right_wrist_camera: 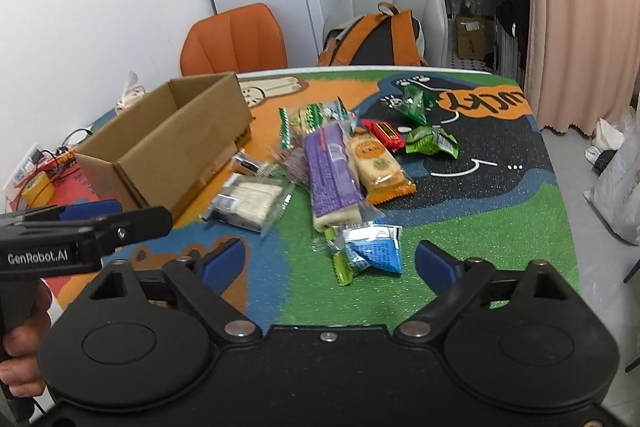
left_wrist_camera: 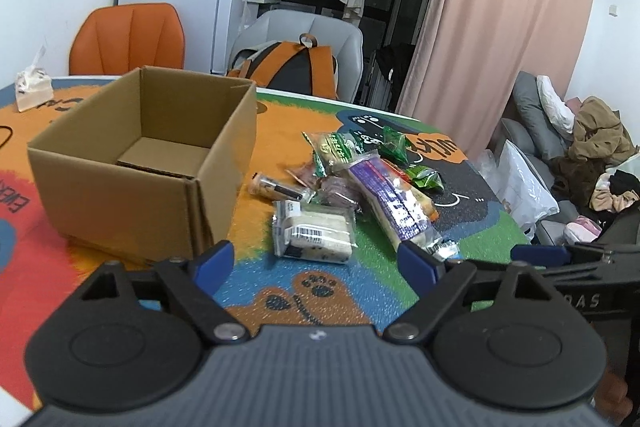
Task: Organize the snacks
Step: 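Grasp the blue wrapped snack with the right tool while the left tool grasps the white bread pack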
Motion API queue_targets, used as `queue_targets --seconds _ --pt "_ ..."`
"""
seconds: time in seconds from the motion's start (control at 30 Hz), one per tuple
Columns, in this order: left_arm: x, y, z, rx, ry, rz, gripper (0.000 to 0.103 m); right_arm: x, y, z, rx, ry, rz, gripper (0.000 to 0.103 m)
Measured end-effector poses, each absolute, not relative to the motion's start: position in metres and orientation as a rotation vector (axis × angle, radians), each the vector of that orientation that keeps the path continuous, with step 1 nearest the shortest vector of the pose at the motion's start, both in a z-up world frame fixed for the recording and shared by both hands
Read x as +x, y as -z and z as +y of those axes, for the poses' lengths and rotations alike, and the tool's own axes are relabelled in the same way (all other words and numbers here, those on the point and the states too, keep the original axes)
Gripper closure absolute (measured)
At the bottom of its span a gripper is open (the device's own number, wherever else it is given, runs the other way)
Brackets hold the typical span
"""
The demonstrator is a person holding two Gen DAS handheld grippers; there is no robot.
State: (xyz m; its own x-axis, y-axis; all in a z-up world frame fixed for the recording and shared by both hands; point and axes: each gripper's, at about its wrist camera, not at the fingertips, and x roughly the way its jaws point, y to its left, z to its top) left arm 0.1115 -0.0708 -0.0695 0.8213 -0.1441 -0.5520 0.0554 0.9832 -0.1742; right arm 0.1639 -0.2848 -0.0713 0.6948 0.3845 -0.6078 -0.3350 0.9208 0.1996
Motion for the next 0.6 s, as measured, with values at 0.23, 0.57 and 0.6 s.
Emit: queue_targets --seconds 0.23,0.57,0.6 --pt "0.135 0.078 -0.078 -0.148 0.112 0.624 0.016 0.184 0.088 -0.287 0.092 -0.404 0.737 0.019" --pt "0.169 0.089 -0.096 -0.119 0.093 0.659 0.016 0.208 0.108 -0.288 0.08 -0.401 0.771 0.022" --pt "0.172 0.091 -0.098 -0.113 0.09 0.664 0.016 0.21 0.109 -0.288 0.08 -0.399 0.774 0.023"
